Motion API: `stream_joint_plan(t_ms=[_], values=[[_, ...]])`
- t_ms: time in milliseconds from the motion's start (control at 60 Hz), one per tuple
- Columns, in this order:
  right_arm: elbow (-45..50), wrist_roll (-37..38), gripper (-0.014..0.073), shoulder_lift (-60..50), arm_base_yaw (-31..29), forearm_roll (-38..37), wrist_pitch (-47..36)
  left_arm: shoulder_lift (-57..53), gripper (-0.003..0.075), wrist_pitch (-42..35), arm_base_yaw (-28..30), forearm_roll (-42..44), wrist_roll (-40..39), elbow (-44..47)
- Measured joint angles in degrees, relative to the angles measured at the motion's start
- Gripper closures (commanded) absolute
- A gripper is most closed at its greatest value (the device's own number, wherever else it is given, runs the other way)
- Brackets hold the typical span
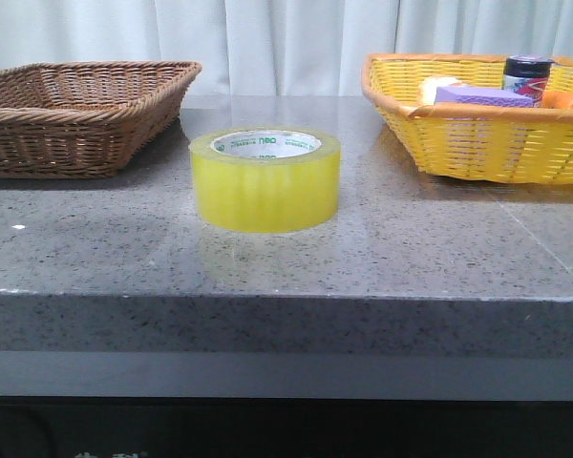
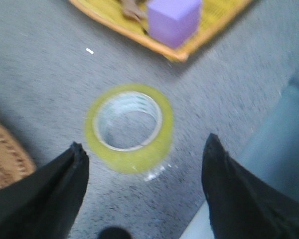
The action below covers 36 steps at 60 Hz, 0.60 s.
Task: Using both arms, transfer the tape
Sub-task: 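Open the right gripper and withdraw it from the tape roll, then lower the left gripper onto the tape roll and grasp its rim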
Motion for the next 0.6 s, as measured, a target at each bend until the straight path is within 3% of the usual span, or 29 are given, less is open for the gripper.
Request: stream_joint_plan(t_ms=[250,600], values=[[0.0,0.0,0.0105,0.0,0.0,0.0,0.04,16.49,0.0192,9.37,-2.52,2.84,-2.64,-12.02],[0.0,0.0,0.0105,0.0,0.0,0.09,0.13,32.09,0.0194,14.25,-2.52,2.93,-4.22,-23.59]])
